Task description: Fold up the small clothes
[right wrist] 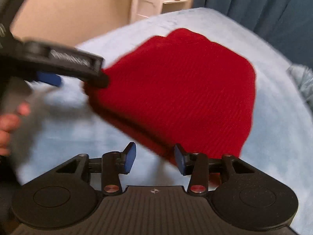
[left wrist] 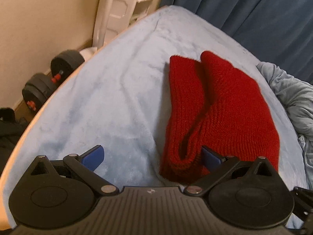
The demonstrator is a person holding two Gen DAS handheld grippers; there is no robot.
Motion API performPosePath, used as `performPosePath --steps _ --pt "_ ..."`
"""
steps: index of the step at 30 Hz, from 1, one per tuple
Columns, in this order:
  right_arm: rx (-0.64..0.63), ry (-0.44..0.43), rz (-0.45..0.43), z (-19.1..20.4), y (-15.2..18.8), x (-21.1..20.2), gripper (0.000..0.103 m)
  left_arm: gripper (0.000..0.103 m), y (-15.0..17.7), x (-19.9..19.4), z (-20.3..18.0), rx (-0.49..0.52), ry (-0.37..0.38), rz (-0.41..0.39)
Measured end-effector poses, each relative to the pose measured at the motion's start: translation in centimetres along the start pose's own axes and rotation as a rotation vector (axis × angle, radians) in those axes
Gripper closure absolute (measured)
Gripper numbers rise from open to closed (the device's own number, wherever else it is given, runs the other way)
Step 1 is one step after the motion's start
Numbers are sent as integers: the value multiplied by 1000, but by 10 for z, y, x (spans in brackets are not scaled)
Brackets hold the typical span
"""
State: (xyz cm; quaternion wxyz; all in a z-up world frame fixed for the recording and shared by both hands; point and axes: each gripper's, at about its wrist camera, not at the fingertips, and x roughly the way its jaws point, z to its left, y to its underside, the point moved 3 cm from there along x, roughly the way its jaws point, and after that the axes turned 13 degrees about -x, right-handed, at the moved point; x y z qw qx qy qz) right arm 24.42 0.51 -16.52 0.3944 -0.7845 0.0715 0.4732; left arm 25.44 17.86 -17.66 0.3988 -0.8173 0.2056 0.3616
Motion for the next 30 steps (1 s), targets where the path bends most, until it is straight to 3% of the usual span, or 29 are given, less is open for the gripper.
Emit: performPosePath --steps 3,5,7,15,24,30 --pt "57 3 -48 -8 0 -41 46 0 3 -26 -5 18 21 -37" --pt "105 36 -88 -12 9 -72 28 0 5 -49 -11 24 21 -64" --pt "176 60 -131 -17 20 -105 23 0 11 -78 -17 41 42 -91" --pt "265 87 -197 -17 83 -177 20 0 63 -176 -30 117 6 -111" --pt "345 59 -256 -28 103 -197 20 0 84 -215 -45 120 -52 -112" --pt "379 39 -271 -33 111 -199 20 0 84 -217 -57 120 -59 -103"
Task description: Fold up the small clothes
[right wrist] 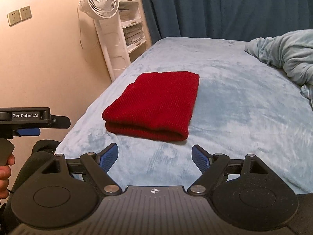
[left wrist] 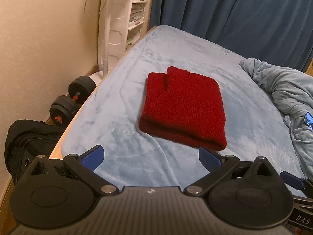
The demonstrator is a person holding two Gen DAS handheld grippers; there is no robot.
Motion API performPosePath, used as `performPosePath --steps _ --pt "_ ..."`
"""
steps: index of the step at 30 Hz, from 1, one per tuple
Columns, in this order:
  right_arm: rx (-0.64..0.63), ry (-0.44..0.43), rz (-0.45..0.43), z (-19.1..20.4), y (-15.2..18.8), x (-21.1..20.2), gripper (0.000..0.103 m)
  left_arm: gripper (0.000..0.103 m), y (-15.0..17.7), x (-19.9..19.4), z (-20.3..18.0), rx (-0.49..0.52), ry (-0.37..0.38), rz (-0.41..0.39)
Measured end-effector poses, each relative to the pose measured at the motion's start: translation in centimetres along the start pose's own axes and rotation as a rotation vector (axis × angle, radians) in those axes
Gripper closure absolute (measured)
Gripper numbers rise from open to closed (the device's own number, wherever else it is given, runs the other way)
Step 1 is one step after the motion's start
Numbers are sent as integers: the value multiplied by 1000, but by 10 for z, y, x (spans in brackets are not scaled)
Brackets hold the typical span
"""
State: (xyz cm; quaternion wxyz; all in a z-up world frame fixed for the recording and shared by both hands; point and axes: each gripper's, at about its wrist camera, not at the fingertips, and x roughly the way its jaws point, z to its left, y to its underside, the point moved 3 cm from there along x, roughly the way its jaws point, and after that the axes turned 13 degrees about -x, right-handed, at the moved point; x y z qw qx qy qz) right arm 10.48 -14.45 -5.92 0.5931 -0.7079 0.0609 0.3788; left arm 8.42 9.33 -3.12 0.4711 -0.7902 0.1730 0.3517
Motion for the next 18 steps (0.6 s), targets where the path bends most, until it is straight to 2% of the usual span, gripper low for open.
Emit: performPosePath --steps 9,18 --pt "48 -2 23 -17 4 8 19 0 -4 19 -6 -49 -21 34" --pt "116 16 68 -49 9 32 18 0 -4 59 -2 -144 -66 125"
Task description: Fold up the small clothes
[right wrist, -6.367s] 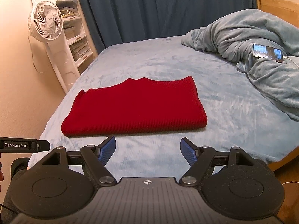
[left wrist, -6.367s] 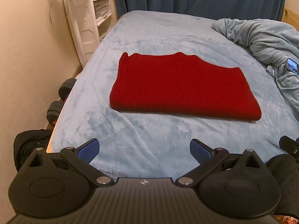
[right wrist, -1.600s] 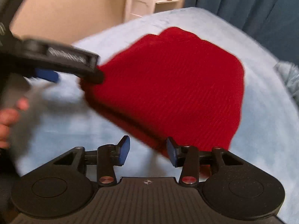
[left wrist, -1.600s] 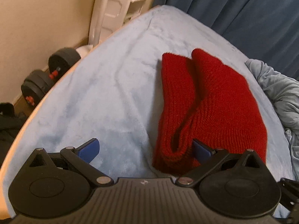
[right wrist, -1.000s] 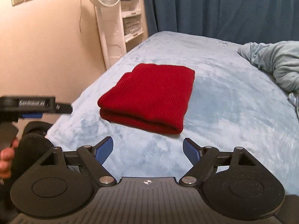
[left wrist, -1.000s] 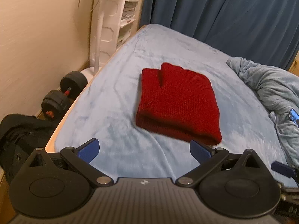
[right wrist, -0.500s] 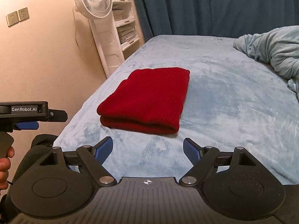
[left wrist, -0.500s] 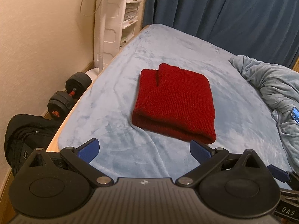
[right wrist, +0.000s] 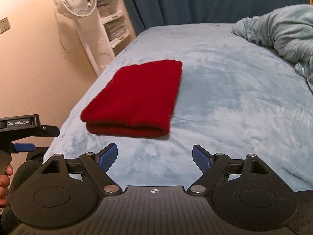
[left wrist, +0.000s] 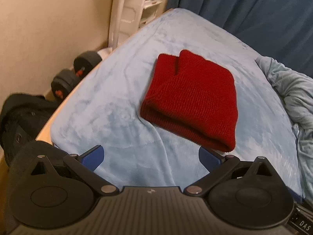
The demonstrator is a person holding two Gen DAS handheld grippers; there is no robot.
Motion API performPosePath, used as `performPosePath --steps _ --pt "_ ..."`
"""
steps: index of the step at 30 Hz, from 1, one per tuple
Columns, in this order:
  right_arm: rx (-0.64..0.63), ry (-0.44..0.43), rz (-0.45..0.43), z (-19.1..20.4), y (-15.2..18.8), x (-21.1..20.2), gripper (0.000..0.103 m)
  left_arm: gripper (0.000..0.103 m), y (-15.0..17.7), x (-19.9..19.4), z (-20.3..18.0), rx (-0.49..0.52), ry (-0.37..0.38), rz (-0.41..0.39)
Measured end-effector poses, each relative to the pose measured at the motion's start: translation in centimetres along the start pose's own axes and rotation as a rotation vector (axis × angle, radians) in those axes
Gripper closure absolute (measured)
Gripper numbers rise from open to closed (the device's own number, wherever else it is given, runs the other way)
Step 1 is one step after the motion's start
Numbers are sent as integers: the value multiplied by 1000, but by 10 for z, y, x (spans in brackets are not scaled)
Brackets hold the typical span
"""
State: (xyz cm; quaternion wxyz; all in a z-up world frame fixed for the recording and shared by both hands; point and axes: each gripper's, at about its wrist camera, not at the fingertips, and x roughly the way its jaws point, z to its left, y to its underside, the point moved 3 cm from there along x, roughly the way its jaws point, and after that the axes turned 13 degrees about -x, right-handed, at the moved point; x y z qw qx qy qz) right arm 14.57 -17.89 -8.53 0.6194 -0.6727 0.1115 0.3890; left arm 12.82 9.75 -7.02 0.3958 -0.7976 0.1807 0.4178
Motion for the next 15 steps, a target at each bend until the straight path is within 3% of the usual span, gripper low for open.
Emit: performPosePath --steps 6,11,15 --pt "24 -11 11 -33 -19 24 15 0 -10 33 -4 -119 8 43" --pt "52 -49 1 -84 -79 73 11 0 -21 66 -13 -153 -12 40" --pt "50 -98 45 -116 -143 141 9 0 -33 98 -9 -282 18 103"
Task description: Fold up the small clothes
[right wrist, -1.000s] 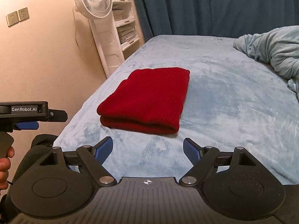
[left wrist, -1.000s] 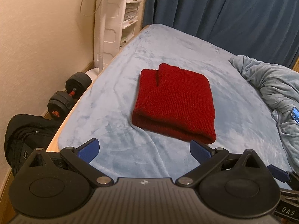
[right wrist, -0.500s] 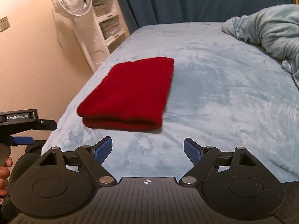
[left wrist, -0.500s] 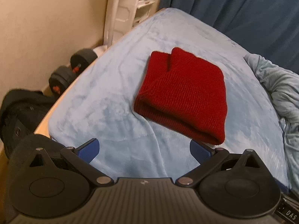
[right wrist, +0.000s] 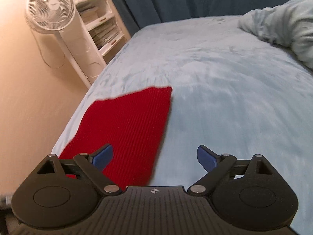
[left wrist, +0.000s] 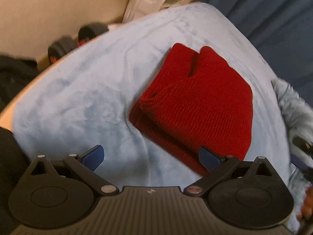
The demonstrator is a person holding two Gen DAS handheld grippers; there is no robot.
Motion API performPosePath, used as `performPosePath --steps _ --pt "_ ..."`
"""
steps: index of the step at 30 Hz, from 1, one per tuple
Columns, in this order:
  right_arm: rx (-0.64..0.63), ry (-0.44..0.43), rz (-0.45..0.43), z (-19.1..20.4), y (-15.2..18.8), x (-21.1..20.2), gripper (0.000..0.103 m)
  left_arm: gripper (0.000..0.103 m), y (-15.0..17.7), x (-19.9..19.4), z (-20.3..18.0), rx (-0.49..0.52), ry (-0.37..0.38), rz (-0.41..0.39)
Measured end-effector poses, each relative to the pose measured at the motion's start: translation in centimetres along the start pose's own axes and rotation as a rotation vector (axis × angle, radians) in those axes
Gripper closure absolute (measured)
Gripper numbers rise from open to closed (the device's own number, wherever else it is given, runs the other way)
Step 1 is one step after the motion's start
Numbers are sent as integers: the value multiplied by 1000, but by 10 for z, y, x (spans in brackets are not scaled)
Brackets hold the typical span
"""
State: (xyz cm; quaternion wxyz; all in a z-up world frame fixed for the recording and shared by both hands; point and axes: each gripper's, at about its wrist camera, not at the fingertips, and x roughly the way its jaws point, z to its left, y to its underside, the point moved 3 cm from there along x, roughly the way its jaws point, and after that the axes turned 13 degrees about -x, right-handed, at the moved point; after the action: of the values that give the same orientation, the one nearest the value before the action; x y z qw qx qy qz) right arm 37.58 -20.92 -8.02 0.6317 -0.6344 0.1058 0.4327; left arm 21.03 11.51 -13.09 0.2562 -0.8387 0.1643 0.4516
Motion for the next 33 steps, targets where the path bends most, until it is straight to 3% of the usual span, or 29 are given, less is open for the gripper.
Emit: performPosePath --steps 6,11,15,17,18,20,23,24,25,26,28,30,33 --pt "75 -22 85 -41 -94 127 8 0 -23 33 -2 -108 31 12" --pt "85 -29 209 -40 -121 219 8 0 -36 68 0 -144 -7 54" --pt "27 -65 359 -24 -120 272 11 0 -43 85 11 -254 -24 102" --pt "11 -105 437 -15 -112 289 38 2 -45 85 6 -236 -26 81" --pt "-17 -114 453 -11 -109 291 47 24 -45 84 3 -219 -4 65" --pt "-89 -137 443 -2 -108 288 62 29 -49 83 -3 -184 -2 57" --pt "-63 -140 419 -13 -106 266 69 36 -72 91 -8 -150 15 103" --pt "-23 -131 399 -22 -102 254 71 37 -83 96 -16 -102 16 121" --pt "23 -108 367 -35 -93 234 74 46 -95 100 -30 -32 43 119" --pt "59 -90 329 -46 -83 215 76 46 -111 105 -56 97 72 97" --pt "207 -57 235 -73 -41 166 77 46 -133 117 -108 289 116 86" --pt "443 -47 180 -94 26 117 77 46 -148 137 -167 435 190 117" --pt "792 -76 59 -85 122 69 77 40 -141 172 -228 608 223 178"
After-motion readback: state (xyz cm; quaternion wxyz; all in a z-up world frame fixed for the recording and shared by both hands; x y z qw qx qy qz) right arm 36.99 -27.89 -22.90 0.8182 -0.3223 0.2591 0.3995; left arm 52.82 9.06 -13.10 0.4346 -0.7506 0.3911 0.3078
